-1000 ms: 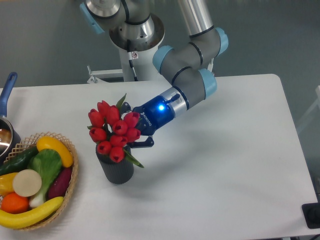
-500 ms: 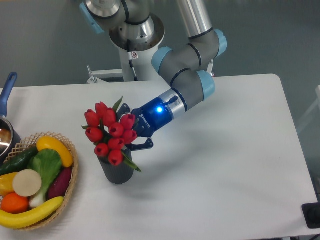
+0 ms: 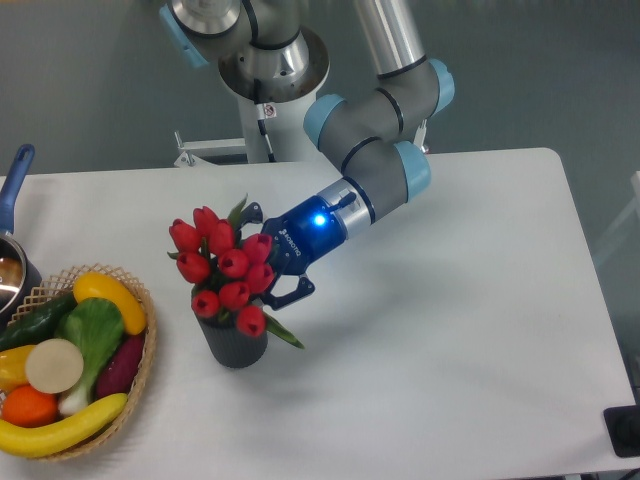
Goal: Insert the flowers into the vase
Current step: 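Push the tulips further down into the vase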
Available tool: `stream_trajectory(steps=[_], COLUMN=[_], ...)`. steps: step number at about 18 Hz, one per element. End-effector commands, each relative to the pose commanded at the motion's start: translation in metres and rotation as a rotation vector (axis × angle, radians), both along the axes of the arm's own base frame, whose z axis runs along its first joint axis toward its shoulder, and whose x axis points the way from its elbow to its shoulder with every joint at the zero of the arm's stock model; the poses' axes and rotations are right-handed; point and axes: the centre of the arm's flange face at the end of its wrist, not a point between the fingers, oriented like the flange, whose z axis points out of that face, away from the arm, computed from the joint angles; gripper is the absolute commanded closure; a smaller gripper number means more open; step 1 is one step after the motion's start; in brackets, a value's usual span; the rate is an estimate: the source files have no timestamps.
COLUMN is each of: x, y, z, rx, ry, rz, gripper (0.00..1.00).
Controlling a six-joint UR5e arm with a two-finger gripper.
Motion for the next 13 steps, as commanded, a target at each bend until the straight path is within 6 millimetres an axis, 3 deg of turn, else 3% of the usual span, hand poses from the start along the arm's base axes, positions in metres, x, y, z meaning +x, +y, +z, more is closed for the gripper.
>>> stream_trajectory(steps=[4,13], x=[-0.001,-0.003], y=[-0.001,-0.003], z=[0.001,0.012], rx=[-0.026,-0.081], ry=[0.028,0.110], rz=[0.003,0.014], gripper=[0.00,0.00])
